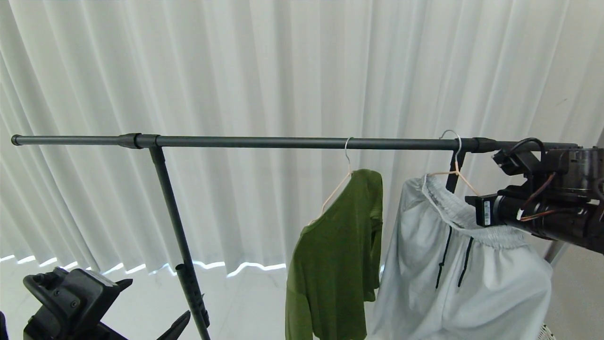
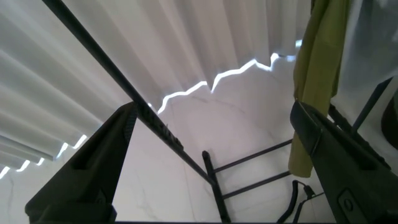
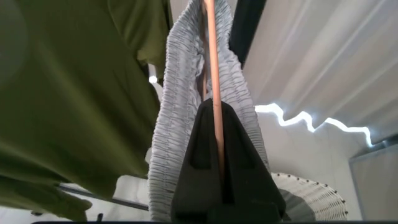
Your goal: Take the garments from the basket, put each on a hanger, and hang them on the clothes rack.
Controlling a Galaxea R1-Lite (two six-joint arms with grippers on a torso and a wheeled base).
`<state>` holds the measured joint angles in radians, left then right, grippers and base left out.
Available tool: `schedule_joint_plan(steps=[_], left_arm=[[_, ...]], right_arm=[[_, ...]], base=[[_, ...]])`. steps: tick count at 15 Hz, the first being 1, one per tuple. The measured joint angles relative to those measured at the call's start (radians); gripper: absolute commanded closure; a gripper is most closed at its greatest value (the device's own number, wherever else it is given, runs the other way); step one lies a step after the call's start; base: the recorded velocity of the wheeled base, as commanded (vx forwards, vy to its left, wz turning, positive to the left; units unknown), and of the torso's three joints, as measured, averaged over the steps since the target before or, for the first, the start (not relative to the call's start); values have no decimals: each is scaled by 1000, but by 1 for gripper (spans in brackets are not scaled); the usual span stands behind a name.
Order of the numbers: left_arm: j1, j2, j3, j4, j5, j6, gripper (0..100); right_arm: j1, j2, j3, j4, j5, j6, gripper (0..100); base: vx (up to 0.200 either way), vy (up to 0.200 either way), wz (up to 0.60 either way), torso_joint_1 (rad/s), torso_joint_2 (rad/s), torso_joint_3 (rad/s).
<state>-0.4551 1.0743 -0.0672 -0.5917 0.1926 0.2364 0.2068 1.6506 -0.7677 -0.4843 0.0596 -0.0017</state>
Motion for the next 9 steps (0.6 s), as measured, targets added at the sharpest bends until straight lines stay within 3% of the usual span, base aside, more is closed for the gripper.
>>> schedule_joint_plan(steps=[7,8,9], left_arm=[[1,-1,-1,0,17,0,0],[1,-1,-1,0,17,0,0],[1,-1,-1,0,18,0,0]], right_arm=[[-1,79,-31,-16,1,1,100],[-1,81,-31,-17,1,2,0],[-1,82,-33,-20,1,4,0]], base=[[0,0,0,0,0,0],[0,0,0,0,0,0],[0,0,0,0,0,0]])
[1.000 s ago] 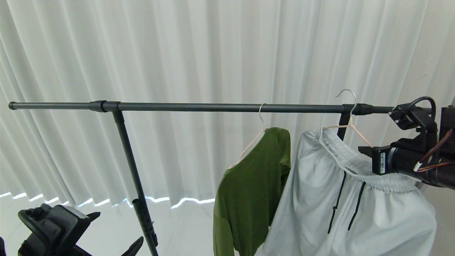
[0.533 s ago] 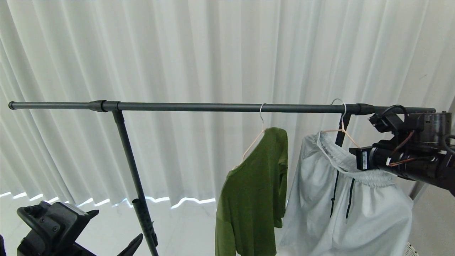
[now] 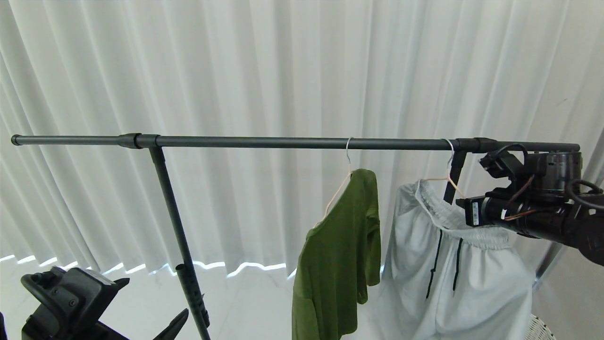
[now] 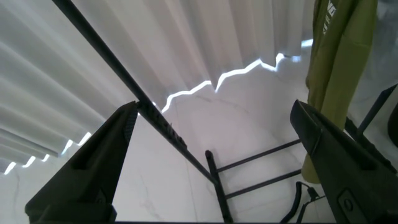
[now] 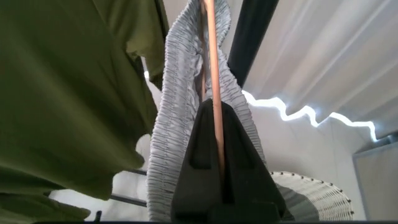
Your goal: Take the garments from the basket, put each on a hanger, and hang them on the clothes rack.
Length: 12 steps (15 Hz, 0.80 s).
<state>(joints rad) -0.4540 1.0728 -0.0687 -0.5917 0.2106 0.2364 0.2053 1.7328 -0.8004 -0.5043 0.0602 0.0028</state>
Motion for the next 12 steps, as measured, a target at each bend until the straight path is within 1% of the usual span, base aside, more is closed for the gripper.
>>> schedule_joint_plan(steps=[1,4,6,8,11,12], left_arm=[[0,-1,0,0,0,0,0],[21,-3,0,0,5,-1,0],[53,-5,3,-1,5,-2,0],[95,-8,11,-3,5,-3,0],[174,-26,30,-3,5,-3,0],[199,-37,32,-2,5,-2,0]], right_arm=[[0,-1,0,0,-1,2,0],[2,-31,14,-54,1,3,0],[6,-87,39,-55,2,0,0],[20,-184,101,-55,2,-1,0],[53,-376,249,-54,-1,-12,0],[60,-441,300,-54,-4,-26,0]], base=[[0,0,0,0,0,0],[0,0,0,0,0,0],[0,0,0,0,0,0],[0,0,0,0,0,0],[0,0,0,0,0,0],[-200,0,0,-2,2,7]])
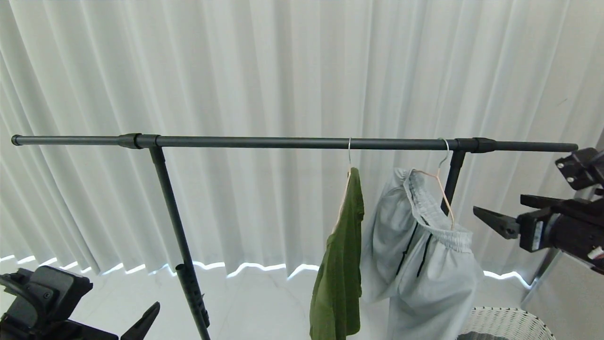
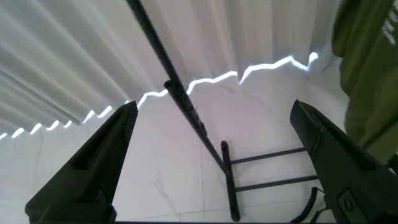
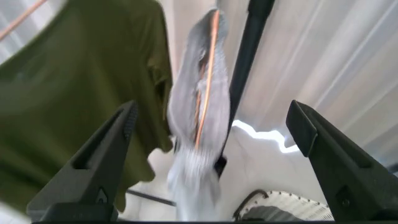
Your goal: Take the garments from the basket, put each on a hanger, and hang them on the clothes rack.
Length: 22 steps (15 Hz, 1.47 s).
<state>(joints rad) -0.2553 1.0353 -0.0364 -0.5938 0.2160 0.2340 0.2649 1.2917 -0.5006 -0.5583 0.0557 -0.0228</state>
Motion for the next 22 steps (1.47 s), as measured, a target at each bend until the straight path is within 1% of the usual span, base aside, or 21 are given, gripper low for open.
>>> schedule_joint_plan(steps=[2,4,8,10,11,13,15,17,19,20,22], left_arm=[[45,-29,6,2,0,0,0],[85,-62,21,3,0,4,0],[149,-150,34,21,0,29,0],[182,-207,34,62,0,43,0],[193,-244,34,96,0,48,0],[202,-336,34,188,0,61,0],[206,-463,34,311,4,74,0],[211,-635,27,477,40,89,0],[215,-785,5,600,93,96,0],[217,-842,-6,627,111,96,0],[221,-913,-15,638,120,79,0]], right_arm=[[-14,-127,94,5,-4,-37,0],[-54,-211,149,13,-5,-66,0],[-83,-317,208,16,-6,-97,0],[-88,-361,231,31,-9,-100,0],[-95,-386,240,58,-9,-102,0],[-114,-442,254,136,-8,-108,0],[-131,-516,271,234,-8,-119,0],[-151,-616,292,360,-9,-135,0],[-170,-729,305,501,-10,-146,0],[-179,-790,310,569,-19,-150,0],[-190,-932,318,710,-81,-153,0]], base=[[-200,0,0,5,5,0],[-200,0,0,0,0,0],[-200,0,0,-2,-2,2],[-200,0,0,-2,2,0],[-200,0,0,2,2,-2],[0,0,0,0,0,0],[0,0,0,0,0,0],[0,0,0,0,0,0],[0,0,0,0,0,0],[0,0,0,0,0,0],[0,0,0,0,0,0]])
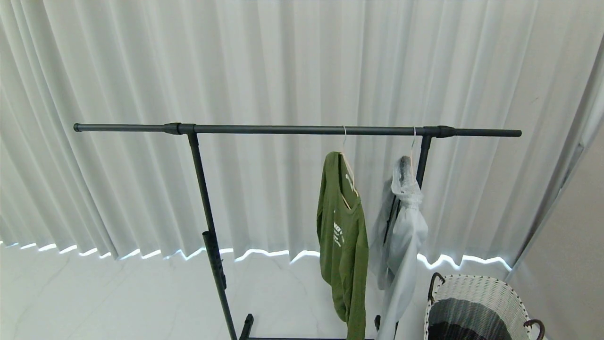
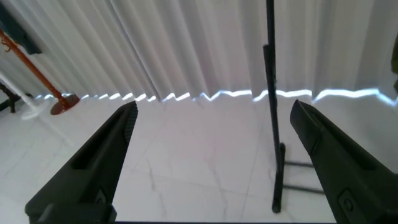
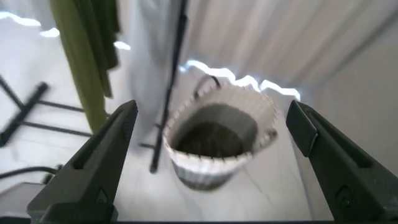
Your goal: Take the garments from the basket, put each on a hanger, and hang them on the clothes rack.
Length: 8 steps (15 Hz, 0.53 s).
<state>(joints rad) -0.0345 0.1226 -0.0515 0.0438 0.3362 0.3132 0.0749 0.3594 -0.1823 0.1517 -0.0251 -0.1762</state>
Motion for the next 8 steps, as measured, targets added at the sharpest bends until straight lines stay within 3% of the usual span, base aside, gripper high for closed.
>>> schedule_joint_plan(steps=[4,8], left_arm=[[2,-48,-2,-1,3,-24,0],[3,-58,2,-4,-18,-51,0]], right_arm=[[-10,-215,28,119,-195,34,0],[-11,-266,35,121,-212,44,0]], base=[[0,0,0,0,0,0],[0,0,0,0,0,0]])
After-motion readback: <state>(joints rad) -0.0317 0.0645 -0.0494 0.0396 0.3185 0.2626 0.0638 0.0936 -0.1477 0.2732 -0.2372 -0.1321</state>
